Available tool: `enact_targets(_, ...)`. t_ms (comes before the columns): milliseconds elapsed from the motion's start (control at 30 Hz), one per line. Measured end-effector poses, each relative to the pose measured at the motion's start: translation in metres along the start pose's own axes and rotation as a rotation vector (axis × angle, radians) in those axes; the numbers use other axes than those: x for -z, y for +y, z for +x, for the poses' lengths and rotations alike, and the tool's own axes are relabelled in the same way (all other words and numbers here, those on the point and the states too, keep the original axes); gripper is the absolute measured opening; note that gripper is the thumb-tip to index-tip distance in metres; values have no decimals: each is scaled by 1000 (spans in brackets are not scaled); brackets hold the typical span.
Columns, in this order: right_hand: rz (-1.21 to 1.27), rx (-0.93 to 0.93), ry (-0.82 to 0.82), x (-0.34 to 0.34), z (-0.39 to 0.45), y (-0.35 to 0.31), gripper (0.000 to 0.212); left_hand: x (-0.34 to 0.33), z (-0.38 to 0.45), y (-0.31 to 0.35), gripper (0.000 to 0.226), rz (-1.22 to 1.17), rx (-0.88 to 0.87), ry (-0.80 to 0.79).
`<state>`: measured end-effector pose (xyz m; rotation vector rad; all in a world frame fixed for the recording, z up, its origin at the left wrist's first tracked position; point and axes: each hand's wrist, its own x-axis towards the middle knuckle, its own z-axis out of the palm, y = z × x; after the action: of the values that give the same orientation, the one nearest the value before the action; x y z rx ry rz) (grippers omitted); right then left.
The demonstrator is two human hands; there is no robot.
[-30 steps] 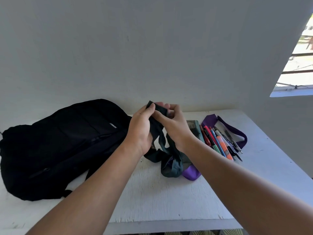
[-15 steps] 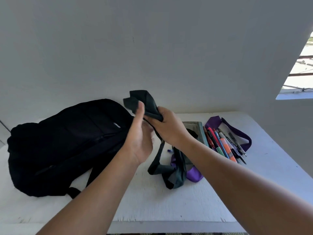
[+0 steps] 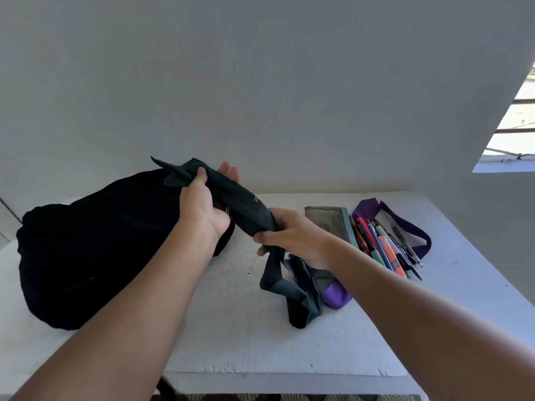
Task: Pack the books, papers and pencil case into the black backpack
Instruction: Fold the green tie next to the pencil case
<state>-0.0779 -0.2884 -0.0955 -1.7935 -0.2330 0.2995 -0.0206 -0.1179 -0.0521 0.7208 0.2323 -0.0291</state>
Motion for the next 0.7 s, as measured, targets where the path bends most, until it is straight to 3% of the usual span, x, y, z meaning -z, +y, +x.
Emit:
enact_targets(67, -35, -2, -50, -4, 1, -4, 23, 2, 8, 1, 33, -121, -3, 49)
enact_targets(200, -655, -54, -164, 3, -3, 1, 32, 9, 22, 27, 28, -186, -153, 239)
enact_targets(300, -758, -22, 70, 16, -1, 11, 17, 17, 17, 38, 14, 165, -410, 294)
enact_targets(400, -650, 36, 346, 19, 7, 10, 10, 22, 1, 16, 24, 741, -427, 34)
enact_targets(500, -637, 57, 427, 15, 14, 6, 14, 25, -20, -17, 37, 1195, -192, -363)
enact_targets(567, -729, 66, 437, 15, 15, 5, 23, 24, -28, -31, 42, 1295, -28, -528)
enact_targets(700, -703, 64, 533, 25, 6, 8, 19, 31, -24, -30, 23, 1394, 131, -617)
